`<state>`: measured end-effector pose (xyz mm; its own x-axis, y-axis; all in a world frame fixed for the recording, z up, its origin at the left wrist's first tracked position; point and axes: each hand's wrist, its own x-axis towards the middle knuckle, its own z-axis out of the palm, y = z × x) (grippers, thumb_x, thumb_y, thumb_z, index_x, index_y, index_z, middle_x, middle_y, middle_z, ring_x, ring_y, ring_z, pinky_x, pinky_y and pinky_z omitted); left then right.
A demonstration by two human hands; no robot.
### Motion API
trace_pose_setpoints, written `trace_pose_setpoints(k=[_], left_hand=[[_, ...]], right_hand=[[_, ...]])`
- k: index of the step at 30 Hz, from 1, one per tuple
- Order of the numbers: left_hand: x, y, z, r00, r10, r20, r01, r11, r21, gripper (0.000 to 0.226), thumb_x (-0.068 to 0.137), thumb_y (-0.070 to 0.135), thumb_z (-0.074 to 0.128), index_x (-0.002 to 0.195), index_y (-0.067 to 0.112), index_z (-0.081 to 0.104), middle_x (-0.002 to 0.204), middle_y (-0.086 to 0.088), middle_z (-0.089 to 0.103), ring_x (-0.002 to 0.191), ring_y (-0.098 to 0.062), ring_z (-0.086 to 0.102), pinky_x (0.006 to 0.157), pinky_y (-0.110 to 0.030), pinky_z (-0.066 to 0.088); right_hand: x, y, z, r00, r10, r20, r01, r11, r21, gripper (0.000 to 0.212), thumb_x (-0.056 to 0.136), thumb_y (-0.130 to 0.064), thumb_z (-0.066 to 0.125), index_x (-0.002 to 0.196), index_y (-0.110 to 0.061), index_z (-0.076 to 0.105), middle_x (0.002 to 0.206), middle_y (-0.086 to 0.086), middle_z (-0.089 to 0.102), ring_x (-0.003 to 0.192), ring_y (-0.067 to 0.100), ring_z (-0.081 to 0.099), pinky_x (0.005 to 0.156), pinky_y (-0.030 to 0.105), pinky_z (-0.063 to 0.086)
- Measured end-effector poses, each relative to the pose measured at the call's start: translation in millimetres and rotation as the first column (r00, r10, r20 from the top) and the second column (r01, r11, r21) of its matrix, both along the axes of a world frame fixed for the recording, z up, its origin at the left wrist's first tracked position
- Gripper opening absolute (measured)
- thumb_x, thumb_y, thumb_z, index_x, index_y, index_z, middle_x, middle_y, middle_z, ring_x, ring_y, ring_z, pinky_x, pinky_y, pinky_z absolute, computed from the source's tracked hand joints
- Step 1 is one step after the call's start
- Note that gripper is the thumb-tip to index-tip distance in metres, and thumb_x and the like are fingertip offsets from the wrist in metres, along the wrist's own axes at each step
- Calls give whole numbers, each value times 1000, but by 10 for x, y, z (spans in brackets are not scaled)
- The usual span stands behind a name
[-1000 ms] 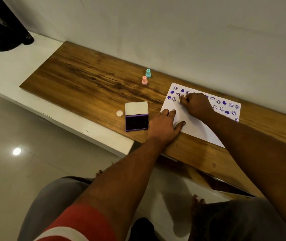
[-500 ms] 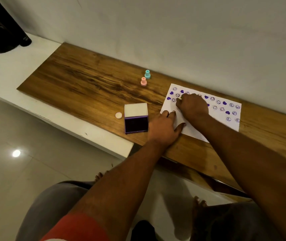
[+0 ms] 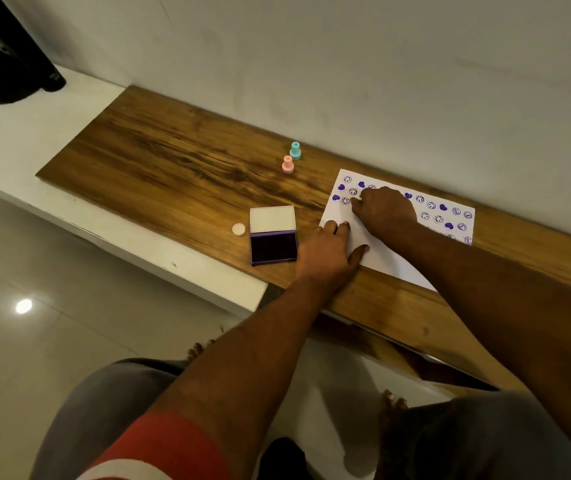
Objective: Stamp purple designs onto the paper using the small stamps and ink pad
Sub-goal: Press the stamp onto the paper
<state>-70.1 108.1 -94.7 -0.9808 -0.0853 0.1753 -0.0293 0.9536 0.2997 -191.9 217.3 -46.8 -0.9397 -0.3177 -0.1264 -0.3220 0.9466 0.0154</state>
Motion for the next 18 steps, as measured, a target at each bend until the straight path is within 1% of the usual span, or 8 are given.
trace_pose_setpoints(k=[3, 5, 7, 8, 9, 10, 14, 18], left_hand=[[2, 16, 13, 1000, 1, 20, -1, 1000, 5, 67, 98, 69, 43, 140, 19, 54, 128, -8, 65, 108, -25, 65, 76, -37, 56], [4, 26, 29, 999, 6, 52, -6, 1000, 5, 67, 99, 69, 41, 143, 19, 51, 132, -8, 63, 113, -26, 63, 80, -39, 57], [-3, 32, 54, 997, 7, 75, -6, 1000, -8, 67, 99, 68, 43, 146, 20, 48, 134, -8, 61, 115, -27, 63, 83, -41, 57], [-7, 30, 74, 997, 8, 82, -6, 1000, -18, 68, 99, 68, 44, 148, 21, 46, 135, -8, 61, 116, -27, 62, 84, -42, 57], [-11, 29, 99, 996, 12, 87, -10, 1000, -24, 70, 99, 68, 46, 151, 22, 43, 137, -8, 60, 117, -28, 62, 84, -42, 57], [-16, 24, 132, 996, 19, 88, -16, 1000, -26, 73, 98, 69, 47, 154, 23, 40, 140, -8, 60, 119, -28, 62, 85, -42, 57], [41, -104, 362, 1000, 25, -5, -25, 1000, 5, 70, 99, 68, 48, 154, 26, 43, 136, -5, 64, 114, -26, 66, 86, -42, 57], [198, -673, 572, 996, -26, -80, 29, 999, 40, 58, 101, 64, 48, 140, 23, 59, 123, -2, 67, 105, -21, 65, 84, -39, 56]], right_hand=[[-25, 82, 78, 999, -44, 27, 48, 985, -163, 53, 106, -47, 36, 111, -7, 70, 110, 21, 70, 103, 40, 65, 81, 41, 50], [-26, 168, 121, 974, -222, 51, 222, 872, -437, 52, 105, -44, 41, 98, -5, 73, 98, 21, 71, 93, 39, 66, 78, 38, 49], [12, 237, 162, 855, -427, 294, 496, 509, -704, 42, 100, -44, 48, 89, -13, 74, 86, 13, 69, 81, 30, 62, 75, 35, 46], [50, 251, 172, 776, -448, 444, 602, 315, -734, 38, 98, -45, 48, 84, -18, 69, 79, 8, 64, 72, 26, 58, 68, 33, 45], [94, 269, 172, 723, -422, 547, 659, 184, -729, 37, 97, -45, 46, 79, -19, 65, 73, 4, 59, 63, 22, 53, 60, 30, 42], [134, 284, 179, 705, -392, 591, 680, 136, -720, 38, 98, -44, 44, 78, -19, 64, 69, 1, 57, 58, 18, 49, 54, 27, 39], [224, 300, 239, 789, -341, 512, 599, 239, -764, 43, 101, -46, 45, 99, -16, 74, 80, 1, 63, 70, 16, 56, 64, 29, 42], [311, 120, 324, 923, -232, 306, 384, 528, -758, 37, 105, -42, 47, 119, -15, 69, 108, 6, 72, 90, 16, 67, 75, 27, 47]])
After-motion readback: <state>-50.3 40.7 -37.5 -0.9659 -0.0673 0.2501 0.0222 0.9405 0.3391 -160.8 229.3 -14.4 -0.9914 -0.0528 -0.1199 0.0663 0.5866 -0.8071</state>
